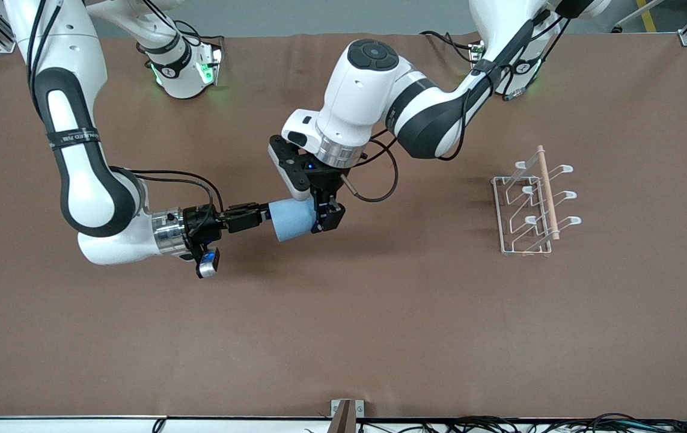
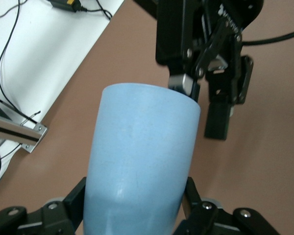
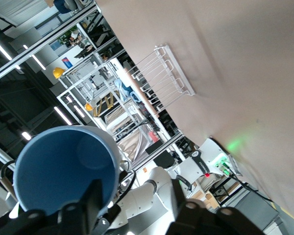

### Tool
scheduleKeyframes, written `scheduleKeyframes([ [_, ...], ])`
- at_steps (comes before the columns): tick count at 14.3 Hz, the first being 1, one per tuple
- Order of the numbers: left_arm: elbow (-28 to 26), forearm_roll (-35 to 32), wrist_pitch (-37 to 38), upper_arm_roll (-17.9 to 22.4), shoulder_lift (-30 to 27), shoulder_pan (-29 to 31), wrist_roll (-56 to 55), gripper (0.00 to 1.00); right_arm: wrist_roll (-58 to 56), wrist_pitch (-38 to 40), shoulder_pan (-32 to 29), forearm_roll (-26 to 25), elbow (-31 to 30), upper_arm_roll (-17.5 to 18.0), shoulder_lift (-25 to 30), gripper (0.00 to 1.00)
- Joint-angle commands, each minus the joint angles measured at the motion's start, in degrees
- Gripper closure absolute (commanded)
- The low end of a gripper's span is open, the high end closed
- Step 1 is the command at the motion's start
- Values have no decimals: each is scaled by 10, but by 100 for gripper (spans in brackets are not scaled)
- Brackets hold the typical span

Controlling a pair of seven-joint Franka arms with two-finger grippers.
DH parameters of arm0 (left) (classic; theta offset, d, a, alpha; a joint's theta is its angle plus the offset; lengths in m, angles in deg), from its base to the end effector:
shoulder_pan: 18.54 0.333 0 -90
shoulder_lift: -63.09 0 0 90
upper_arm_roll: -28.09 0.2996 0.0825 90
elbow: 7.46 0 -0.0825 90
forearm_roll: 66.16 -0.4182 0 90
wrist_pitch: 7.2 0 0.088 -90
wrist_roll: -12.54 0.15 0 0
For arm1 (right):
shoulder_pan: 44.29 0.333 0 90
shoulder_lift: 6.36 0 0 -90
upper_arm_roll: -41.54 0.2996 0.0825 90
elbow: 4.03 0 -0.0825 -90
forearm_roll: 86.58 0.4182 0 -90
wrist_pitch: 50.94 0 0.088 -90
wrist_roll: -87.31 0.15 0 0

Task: Hang cup on cup holder
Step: 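Open the right gripper and carry the cup toward the holder with the left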

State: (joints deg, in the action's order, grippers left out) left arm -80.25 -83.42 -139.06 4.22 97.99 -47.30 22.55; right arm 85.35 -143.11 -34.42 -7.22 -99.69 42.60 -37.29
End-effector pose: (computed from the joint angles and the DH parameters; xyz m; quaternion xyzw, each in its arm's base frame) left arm 0.5556 -0.5797 0.4117 0.8244 -0.5152 0.2267 0.0598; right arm 0.6299 0.2670 0.2884 -0.7512 0.1282 0.2746 0.5864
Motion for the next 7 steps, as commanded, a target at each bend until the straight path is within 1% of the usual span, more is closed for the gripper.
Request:
scheduleKeyframes([
  [1, 6, -15, 71, 2, -13, 10, 2, 98, 8, 0, -5, -83, -1, -19, 12, 0],
  [3, 6, -22, 140, 2, -32, 27, 2, 98, 13, -18, -5, -164, -2, -37, 31, 0],
  [4, 6, -30, 176, 2, -36, 38, 2, 98, 13, -19, -7, -193, -2, -45, 35, 0],
  [6, 6, -51, 253, 2, -47, 59, 4, 98, 10, -19, -9, -248, -2, -72, 48, 0],
  [7, 6, -64, 292, 2, -52, 67, 7, 98, 9, -21, -10, -292, -1, -84, 53, 0],
])
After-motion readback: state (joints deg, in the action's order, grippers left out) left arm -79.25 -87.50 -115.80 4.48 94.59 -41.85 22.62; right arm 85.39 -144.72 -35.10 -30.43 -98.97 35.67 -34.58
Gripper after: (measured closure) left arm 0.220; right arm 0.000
